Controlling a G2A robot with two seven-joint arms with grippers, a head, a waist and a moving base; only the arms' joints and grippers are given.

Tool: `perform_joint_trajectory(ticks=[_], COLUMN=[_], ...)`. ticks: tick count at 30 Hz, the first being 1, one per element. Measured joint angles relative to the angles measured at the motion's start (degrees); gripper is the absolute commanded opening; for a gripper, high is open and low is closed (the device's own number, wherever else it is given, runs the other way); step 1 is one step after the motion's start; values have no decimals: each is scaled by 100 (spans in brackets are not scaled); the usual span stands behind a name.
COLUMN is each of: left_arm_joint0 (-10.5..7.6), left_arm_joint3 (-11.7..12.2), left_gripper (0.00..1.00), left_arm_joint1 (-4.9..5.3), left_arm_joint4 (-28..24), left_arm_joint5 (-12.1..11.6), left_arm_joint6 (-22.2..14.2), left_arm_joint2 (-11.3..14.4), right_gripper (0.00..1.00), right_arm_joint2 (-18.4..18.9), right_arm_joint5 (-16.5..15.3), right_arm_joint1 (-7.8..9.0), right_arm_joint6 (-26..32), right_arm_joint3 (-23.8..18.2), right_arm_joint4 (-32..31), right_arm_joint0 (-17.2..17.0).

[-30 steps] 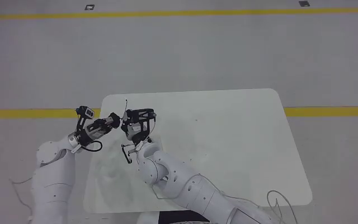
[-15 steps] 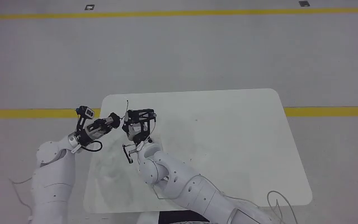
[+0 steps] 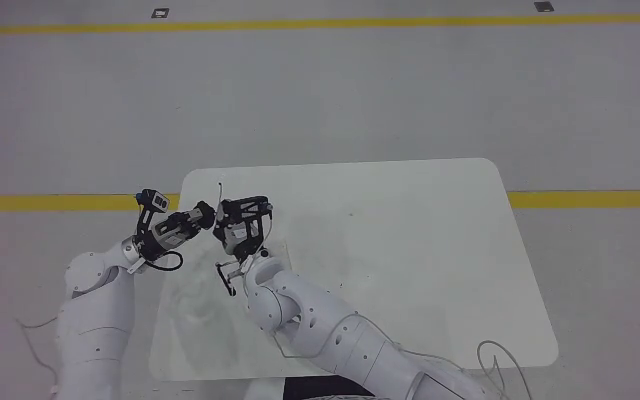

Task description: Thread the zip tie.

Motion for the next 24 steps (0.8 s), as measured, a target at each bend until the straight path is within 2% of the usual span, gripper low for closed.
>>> perform_joint_trajectory(ticks=[6,15,24], left_arm_joint0=[0,0,0], left_arm_joint3=[0,0,0], left_gripper=[0,0,0], left_arm_joint1=[0,0,0], left_arm_joint4=[0,0,0], left_arm_joint5=[0,0,0], left_arm_joint6=[0,0,0], left_arm_joint2=[0,0,0], right_gripper=[0,0,0], right_arm_joint2=[-2,16,23], right_arm_joint5=[73,-86,-79], right_arm_joint1=[-5,-2,-2], right_arm_joint6=[16,83,216], right_arm_joint3=[-2,-51,-34], right_arm_joint4=[-8,43,17], right_arm_joint0=[9,2,-1])
